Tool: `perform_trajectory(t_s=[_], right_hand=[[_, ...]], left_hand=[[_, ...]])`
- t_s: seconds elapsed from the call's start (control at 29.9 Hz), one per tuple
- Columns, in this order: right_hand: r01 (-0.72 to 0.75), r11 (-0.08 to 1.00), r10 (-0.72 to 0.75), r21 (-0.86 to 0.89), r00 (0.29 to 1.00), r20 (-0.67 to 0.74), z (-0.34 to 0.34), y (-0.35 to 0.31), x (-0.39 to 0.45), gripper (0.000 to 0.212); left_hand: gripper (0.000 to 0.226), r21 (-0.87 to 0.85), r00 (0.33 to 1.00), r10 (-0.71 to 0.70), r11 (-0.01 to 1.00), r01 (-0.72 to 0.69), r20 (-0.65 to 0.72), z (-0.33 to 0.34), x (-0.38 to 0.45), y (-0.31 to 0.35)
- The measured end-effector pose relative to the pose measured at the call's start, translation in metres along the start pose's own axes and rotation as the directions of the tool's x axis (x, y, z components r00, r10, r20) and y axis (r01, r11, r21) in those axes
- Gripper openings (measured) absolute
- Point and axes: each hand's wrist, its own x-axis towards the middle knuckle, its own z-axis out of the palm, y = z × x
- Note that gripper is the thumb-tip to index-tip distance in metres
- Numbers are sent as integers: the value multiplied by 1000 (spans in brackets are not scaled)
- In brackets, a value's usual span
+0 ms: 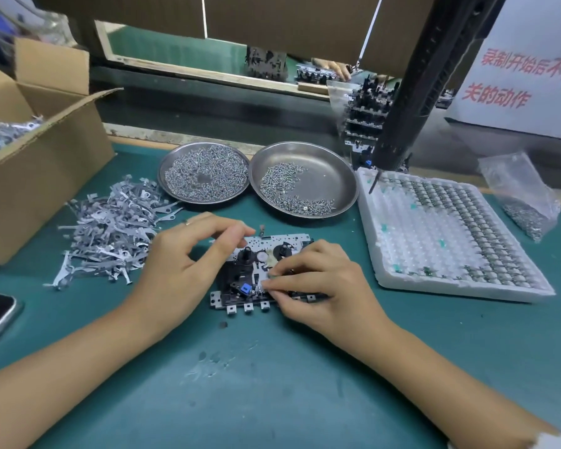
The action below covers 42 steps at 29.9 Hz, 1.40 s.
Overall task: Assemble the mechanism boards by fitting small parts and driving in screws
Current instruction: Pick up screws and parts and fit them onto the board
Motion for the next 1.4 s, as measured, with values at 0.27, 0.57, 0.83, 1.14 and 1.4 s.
perform_trajectory(t_s=[0.27, 0.57, 0.83, 1.14, 1.4], right_hand=[[-65, 997, 63, 49, 997, 36, -2, -2, 0, 15], [-231, 956, 206, 179, 967, 148, -9, -9, 4, 16], [-206, 954, 202, 217, 979, 40, -14, -9, 4, 20], [-193, 952, 306, 237, 607, -733, -81, 9, 71, 59], [-38, 859, 390, 510, 695, -604, -79, -13, 118, 41]], left_hand=[[23, 146, 966, 200, 964, -224, 161, 2, -5, 6], [31, 342, 924, 209, 884, -319, 320, 9, -12, 2], [31, 314, 938, 202, 904, -289, 282, 12, -12, -1], [29, 270, 948, 179, 930, -250, 262, 11, -11, -3], [20, 250, 957, 159, 943, -221, 244, 12, -12, -4]])
